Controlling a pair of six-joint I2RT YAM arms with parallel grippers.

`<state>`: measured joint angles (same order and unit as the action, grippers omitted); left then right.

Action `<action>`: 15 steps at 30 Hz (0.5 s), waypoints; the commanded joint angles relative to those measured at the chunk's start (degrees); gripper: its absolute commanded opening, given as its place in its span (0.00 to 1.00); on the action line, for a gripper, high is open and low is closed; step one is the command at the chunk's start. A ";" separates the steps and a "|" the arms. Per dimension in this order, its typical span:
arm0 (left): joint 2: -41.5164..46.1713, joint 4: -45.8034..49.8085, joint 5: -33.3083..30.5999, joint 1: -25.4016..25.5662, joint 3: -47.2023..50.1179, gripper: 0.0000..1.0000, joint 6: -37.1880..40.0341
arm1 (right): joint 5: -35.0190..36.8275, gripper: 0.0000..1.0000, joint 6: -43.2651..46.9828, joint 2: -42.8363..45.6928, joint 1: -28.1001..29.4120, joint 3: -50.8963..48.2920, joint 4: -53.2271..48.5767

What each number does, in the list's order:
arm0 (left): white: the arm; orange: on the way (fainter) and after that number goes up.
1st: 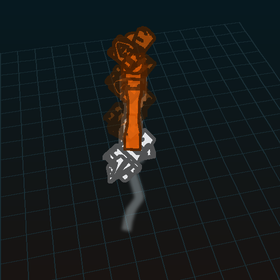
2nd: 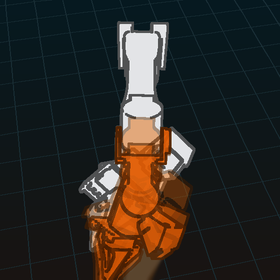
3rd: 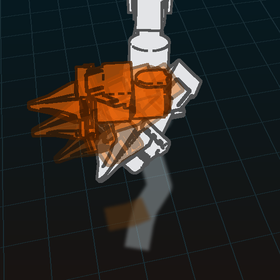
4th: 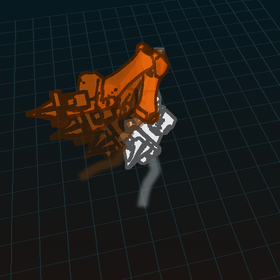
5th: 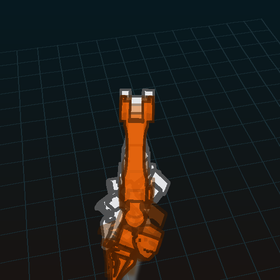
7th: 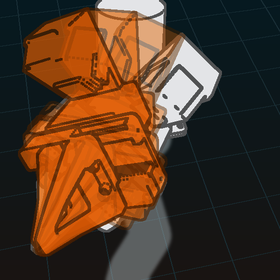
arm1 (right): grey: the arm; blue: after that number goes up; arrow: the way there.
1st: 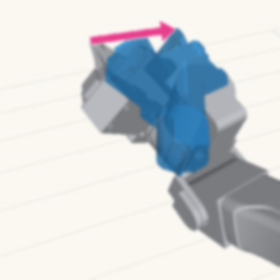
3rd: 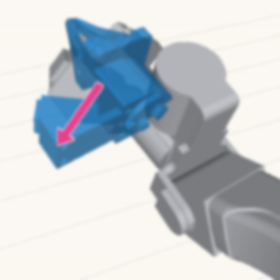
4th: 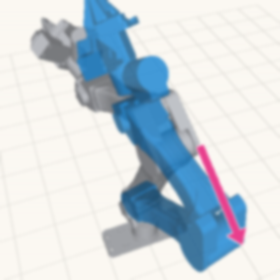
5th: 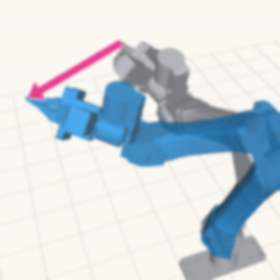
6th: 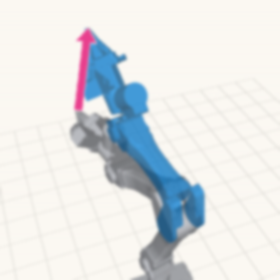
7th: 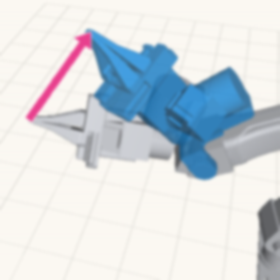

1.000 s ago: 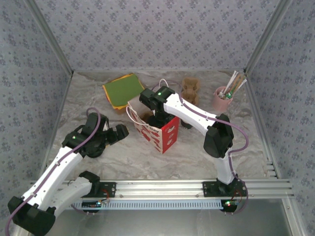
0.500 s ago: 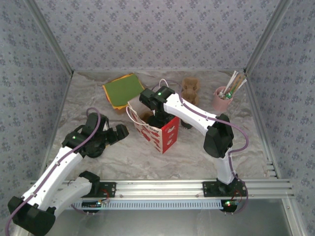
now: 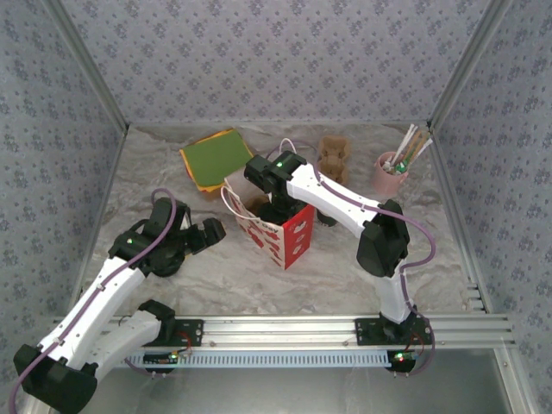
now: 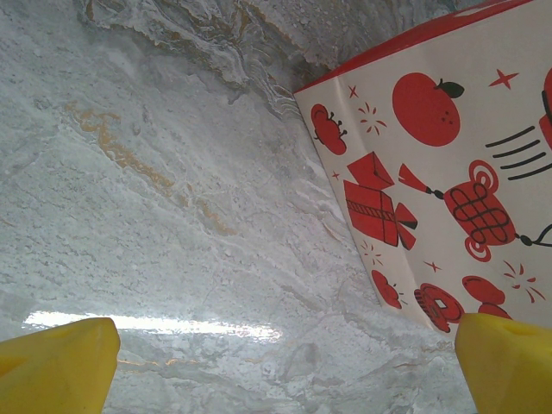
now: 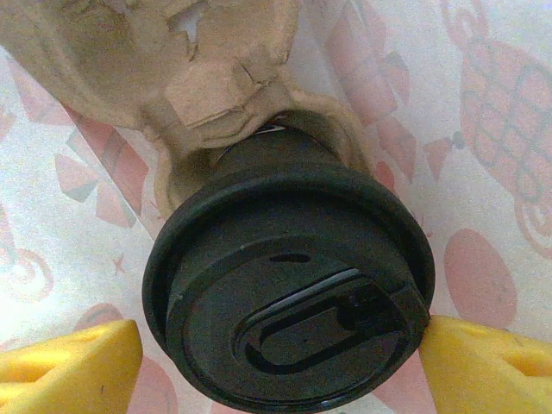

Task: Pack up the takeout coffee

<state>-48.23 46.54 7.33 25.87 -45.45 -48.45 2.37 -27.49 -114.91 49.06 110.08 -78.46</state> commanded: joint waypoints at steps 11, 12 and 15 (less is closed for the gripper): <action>0.48 0.04 0.75 -0.13 -0.53 1.00 0.37 | 1.41 0.87 -1.17 0.36 0.42 1.80 -2.27; 0.45 0.08 0.80 -0.15 -0.57 1.00 0.37 | 1.42 0.87 -1.17 0.39 0.42 1.85 -2.32; 0.47 -0.02 0.80 -0.12 -0.60 1.00 0.37 | 1.50 0.87 -1.25 0.48 0.56 1.98 -2.41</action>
<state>-48.23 46.54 7.33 25.87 -45.45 -48.45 2.72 -27.64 -114.91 49.17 110.19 -78.67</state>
